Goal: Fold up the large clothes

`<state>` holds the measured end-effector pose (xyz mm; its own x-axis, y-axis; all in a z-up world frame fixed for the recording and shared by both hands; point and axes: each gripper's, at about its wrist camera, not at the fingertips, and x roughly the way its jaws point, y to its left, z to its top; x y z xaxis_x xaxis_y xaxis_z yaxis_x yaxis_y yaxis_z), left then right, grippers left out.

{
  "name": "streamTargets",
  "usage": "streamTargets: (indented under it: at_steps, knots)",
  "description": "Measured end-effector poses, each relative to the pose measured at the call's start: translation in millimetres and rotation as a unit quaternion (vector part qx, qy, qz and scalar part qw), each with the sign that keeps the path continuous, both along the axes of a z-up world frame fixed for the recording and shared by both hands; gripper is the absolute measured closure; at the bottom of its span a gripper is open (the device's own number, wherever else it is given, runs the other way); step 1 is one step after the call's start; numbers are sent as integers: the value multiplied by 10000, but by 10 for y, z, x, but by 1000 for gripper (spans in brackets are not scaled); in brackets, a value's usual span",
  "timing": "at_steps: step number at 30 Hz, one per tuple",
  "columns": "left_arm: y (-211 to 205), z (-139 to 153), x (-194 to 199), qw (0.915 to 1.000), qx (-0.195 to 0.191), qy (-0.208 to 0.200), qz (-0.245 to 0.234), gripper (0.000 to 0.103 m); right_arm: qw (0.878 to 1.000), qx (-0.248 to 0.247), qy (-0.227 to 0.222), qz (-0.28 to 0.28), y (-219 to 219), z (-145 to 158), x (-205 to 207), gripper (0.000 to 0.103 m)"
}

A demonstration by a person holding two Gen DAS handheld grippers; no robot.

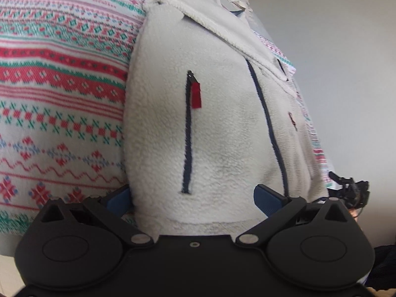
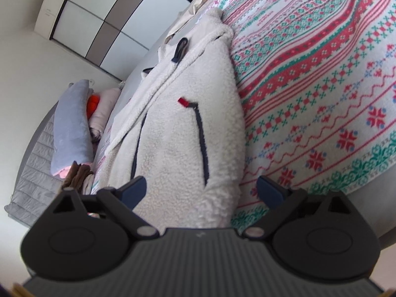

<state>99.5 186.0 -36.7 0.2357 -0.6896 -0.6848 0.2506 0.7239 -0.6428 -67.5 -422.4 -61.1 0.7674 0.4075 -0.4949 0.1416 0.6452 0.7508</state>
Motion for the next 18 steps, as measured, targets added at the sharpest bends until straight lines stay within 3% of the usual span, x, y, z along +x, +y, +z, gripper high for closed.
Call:
streamTargets:
  at_steps: [6,18]
  knots:
    - [-21,-3,-116,9995,-69,8,-300,0,9997,-174,184,15,110,3,13,31]
    - [-218,14,-161,9977,116,-187,-645,2,9984,-412,322,234,318,35,81,39]
